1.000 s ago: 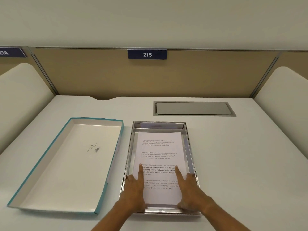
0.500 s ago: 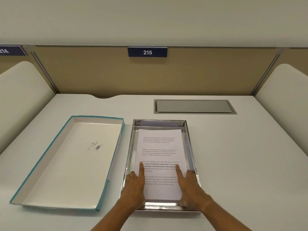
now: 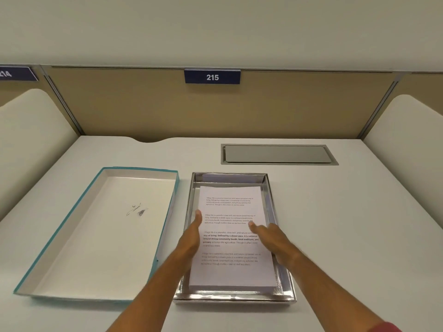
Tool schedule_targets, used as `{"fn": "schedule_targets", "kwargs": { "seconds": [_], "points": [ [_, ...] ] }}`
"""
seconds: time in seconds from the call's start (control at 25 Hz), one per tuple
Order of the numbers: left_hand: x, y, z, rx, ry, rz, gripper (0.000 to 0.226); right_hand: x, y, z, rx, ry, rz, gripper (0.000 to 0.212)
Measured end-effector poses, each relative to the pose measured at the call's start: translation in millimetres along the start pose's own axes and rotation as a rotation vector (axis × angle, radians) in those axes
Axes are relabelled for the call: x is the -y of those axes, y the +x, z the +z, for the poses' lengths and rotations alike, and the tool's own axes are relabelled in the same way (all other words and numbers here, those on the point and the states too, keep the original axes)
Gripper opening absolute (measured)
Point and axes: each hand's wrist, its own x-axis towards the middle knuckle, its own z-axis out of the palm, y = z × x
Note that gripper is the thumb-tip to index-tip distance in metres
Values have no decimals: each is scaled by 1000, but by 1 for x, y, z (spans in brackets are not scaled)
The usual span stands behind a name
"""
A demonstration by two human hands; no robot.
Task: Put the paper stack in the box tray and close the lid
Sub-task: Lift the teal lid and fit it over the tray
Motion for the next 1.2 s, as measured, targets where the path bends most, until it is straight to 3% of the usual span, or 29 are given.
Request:
{"fn": "schedule_targets", "kwargs": {
  "seconds": [0.12,0.2,0.32,0.44,0.52,0.6,0.68,0.8,0.92,1.2],
  "points": [
    [-5,0,-9,-10,-129,-42,76,1,8,-3,73,171,64,45],
    [-4,1,-11,-40,-136,-53,87,-2,12,-5,82,241,66,42],
    [-2,1,-12,-31,-158,-46,96,-3,11,-4,95,251,55,39],
    [-2,-4,-7,-25,-126,-7,86,-1,4,-3,100,207,41,41],
    [1,-8,-2,-46,23,45,74,2,-2,0,-5,74,-19,38],
    [8,-10,5,-172,298,98,74,1,-6,6,-139,-96,-136,39],
    [14,-15,11,-293,547,244,72,1,-10,12,-202,-278,-278,56],
    [17,-19,14,-393,893,378,85,4,-15,21,-210,-523,-397,83],
    [15,-20,6,-536,1163,436,92,8,-17,30,-235,-651,-559,92],
    [10,-31,-15,-702,1329,411,97,23,-24,51,-307,-878,-765,96]
  ]
}}
